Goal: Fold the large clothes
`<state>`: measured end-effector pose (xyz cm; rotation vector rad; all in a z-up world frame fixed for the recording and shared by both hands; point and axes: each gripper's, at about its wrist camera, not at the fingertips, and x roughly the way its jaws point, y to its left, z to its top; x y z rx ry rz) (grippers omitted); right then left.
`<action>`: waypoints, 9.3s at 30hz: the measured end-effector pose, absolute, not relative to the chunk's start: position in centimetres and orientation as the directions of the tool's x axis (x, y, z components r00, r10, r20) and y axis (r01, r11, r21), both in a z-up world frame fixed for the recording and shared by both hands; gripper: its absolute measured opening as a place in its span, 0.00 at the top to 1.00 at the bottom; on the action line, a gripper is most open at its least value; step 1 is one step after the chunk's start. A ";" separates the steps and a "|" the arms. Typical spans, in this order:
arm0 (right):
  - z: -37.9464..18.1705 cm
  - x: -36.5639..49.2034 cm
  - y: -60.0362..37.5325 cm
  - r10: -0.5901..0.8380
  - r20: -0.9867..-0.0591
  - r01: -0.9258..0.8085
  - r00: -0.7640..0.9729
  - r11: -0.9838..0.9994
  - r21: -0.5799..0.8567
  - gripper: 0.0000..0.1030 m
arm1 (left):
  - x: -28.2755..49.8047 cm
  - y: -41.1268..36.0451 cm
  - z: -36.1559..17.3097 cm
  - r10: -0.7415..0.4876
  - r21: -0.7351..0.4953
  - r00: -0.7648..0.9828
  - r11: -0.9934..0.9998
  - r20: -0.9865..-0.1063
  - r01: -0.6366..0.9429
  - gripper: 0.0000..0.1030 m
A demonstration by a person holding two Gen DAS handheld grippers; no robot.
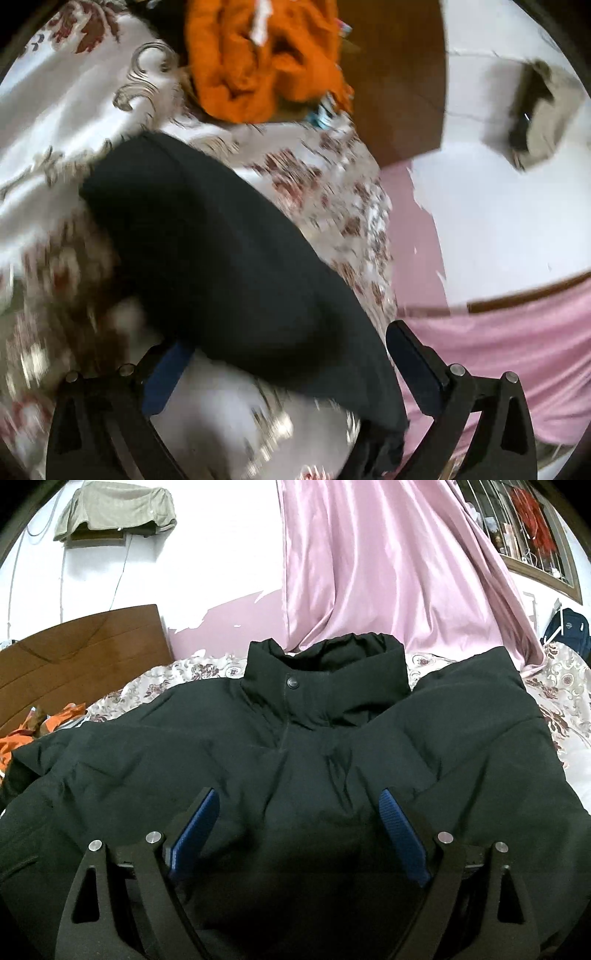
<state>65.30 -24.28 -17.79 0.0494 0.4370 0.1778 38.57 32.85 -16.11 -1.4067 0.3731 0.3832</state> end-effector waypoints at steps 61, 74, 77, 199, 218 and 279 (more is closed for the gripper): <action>-15.8 51.5 -36.9 0.372 -0.424 -0.138 0.826 0.862 0.488 0.16 | 44.3 -5.3 -9.3 -0.648 -0.416 0.454 0.752 -0.612 0.512 0.14; -17.6 52.6 -30.2 0.316 -0.663 -0.166 0.679 0.945 0.281 0.58 | 43.9 4.2 -7.9 -0.407 -0.355 0.628 0.910 -0.663 0.214 0.14; -18.3 53.8 -30.3 0.324 -0.696 -0.096 0.641 0.934 0.345 0.88 | 43.7 5.2 -7.1 -0.377 -0.330 0.652 0.922 -0.657 0.202 0.14; -9.7 85.8 -28.6 0.095 -0.606 0.016 0.790 0.985 0.174 0.93 | 82.5 -6.6 -6.5 -0.419 -0.314 0.641 0.908 -0.643 0.279 0.92; -16.2 78.0 -28.7 0.054 -0.679 -0.114 0.732 0.993 -0.043 0.94 | 76.6 -2.9 -11.9 -0.397 -0.276 0.591 0.917 -0.702 0.287 0.91; -6.1 67.0 -26.8 0.198 -0.622 -0.230 0.757 0.973 0.029 0.20 | 61.3 -5.3 1.3 -0.392 -0.177 0.658 0.912 -0.643 0.370 0.00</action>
